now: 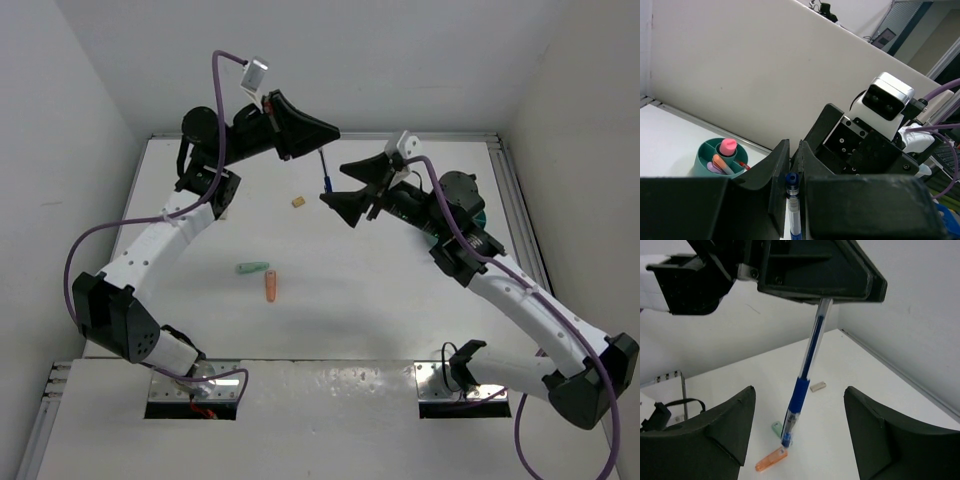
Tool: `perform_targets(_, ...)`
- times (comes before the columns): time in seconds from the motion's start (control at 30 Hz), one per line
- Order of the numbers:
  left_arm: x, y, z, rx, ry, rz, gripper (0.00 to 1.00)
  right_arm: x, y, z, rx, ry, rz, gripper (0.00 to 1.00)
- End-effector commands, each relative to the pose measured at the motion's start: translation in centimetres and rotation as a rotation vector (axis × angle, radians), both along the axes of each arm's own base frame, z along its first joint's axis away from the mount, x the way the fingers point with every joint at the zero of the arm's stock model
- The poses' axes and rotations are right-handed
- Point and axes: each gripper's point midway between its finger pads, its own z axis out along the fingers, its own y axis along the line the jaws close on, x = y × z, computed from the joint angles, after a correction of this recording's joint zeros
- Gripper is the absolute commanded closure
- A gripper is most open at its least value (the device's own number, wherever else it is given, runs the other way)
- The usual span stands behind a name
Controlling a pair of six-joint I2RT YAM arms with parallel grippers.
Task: Sort the stationery into containers
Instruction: Close the pen cap on the pen, then place the pen in the storage box.
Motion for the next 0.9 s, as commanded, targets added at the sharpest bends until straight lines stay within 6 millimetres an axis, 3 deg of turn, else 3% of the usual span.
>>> perform_targets(0.0, -0.5, 0.8, 1.7, -0.014, -0.062, 0.001, 1.00, -1.2, -0.8, 0.4, -0.026, -0.041, 0.016, 0.30)
perform_targets(0.1, 0.0, 1.0, 0.7, 0.027, -0.057, 0.022, 1.00, -1.3, -1.2, -0.8, -0.059, -0.018, 0.009, 0.33)
perform_targets(0.27, 0.8, 1.1, -1.6, 0.135, -0.082, 0.081, 1.00, -1.0, -2.5, -0.9, -0.094, 0.029, -0.010, 0.39)
perform_targets(0.53, -0.8, -0.4, -3.3, 0.139, -0.052, 0.012, 1.00, -1.5, -0.7, 0.3, -0.043, 0.184, 0.104, 0.55)
perform_targets(0.6, -1.2, -0.3, -2.5, 0.087, -0.025, -0.009, 1.00, -1.5, -0.2, -0.3, -0.053, 0.211, 0.142, 0.57)
perform_targets(0.73, -0.4, 0.2, -3.6, 0.018, 0.161, -0.051, 1.00, -1.5, -0.6, -0.4, -0.123, 0.054, 0.131, 0.61)
perform_targets(0.87, 0.9, 0.7, -5.9, 0.037, 0.328, -0.039, 1.00, -0.9, -2.6, -1.0, -0.328, -0.204, 0.088, 0.61)
